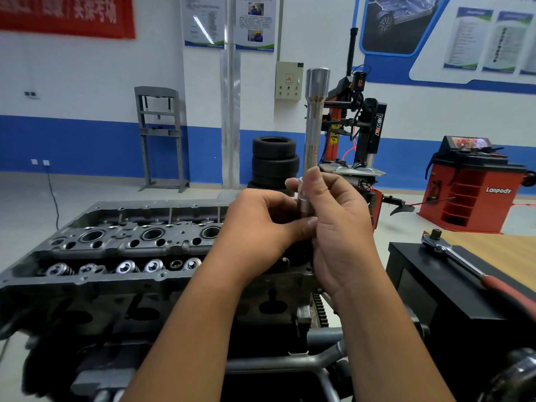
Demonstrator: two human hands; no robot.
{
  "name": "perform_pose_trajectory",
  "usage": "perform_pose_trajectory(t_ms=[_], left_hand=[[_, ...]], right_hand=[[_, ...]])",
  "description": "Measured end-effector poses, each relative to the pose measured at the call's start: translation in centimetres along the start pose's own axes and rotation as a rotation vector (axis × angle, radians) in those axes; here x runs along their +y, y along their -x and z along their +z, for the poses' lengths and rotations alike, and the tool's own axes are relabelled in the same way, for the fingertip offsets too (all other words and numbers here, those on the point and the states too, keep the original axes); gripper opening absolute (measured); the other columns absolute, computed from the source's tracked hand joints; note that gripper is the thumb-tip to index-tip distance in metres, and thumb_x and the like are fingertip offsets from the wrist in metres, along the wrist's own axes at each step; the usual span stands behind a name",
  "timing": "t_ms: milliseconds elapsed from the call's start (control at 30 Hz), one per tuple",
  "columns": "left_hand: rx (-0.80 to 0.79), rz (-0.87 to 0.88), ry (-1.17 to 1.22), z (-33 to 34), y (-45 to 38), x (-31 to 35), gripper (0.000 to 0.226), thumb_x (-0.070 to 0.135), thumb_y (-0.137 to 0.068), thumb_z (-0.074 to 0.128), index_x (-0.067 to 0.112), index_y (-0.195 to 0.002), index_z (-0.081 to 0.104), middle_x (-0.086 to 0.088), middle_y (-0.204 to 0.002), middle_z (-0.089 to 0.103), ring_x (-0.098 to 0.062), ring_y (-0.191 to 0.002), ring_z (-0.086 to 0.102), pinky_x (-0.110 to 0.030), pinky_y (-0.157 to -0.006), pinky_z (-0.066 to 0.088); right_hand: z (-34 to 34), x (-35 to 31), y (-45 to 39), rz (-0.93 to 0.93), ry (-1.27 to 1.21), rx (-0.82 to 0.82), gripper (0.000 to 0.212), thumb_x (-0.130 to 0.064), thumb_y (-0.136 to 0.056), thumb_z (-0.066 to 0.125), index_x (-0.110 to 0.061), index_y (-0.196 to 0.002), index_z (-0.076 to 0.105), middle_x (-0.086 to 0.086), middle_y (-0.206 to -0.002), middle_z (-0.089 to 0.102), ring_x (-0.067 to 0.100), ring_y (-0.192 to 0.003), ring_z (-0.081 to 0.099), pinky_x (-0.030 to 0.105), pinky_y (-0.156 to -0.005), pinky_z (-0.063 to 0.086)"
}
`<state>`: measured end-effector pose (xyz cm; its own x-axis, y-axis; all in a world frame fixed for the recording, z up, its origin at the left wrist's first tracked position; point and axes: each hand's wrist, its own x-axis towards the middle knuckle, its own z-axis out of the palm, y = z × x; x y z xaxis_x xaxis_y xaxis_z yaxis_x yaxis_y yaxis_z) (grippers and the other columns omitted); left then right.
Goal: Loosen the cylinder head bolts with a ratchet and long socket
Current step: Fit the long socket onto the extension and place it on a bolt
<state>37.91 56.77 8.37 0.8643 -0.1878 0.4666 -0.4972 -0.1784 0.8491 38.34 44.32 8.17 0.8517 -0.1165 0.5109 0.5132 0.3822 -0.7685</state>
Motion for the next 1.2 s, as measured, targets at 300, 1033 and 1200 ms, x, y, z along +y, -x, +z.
perform_pose_trajectory(t_ms=[300,1033,1200], left_hand=[[0.005,-0.012,-0.021,0.07,0.11,0.36,0.01,0.016,-0.088,0.083,0.019,-0.098,0.081,0.003,-0.09,0.081,-0.01,-0.084,0.077,-0.033,-0.079,0.064],[-0.013,0.023,0.003,-0.11,-0.01,-0.05,0.013,0.016,-0.089,0.082,0.022,-0.1,0.081,0.006,-0.091,0.081,-0.007,-0.083,0.077,-0.034,-0.08,0.063],[-0.055,-0.016,0.048,-0.28,0.03,0.03,0.015,0.012,-0.099,0.071,0.022,-0.103,0.081,-0.003,-0.087,0.079,-0.006,-0.057,0.064,-0.02,-0.054,0.051]], right_hand=[[0.17,-0.21,0.13,-0.003,-0.005,0.03,0.047,-0.056,-0.067,0.081,-0.017,-0.091,0.071,0.011,-0.098,0.076,0.036,-0.097,0.073,0.061,-0.091,0.059],[-0.09,0.19,-0.03,-0.02,0.012,-0.008,0.041,-0.052,-0.069,0.083,-0.02,-0.093,0.072,0.01,-0.098,0.076,0.033,-0.095,0.074,0.059,-0.09,0.06],[-0.25,0.12,-0.19,0.038,-0.015,0.008,0.035,-0.052,-0.084,0.064,-0.019,-0.082,0.078,0.006,-0.092,0.078,0.018,-0.084,0.076,0.032,-0.067,0.062]])
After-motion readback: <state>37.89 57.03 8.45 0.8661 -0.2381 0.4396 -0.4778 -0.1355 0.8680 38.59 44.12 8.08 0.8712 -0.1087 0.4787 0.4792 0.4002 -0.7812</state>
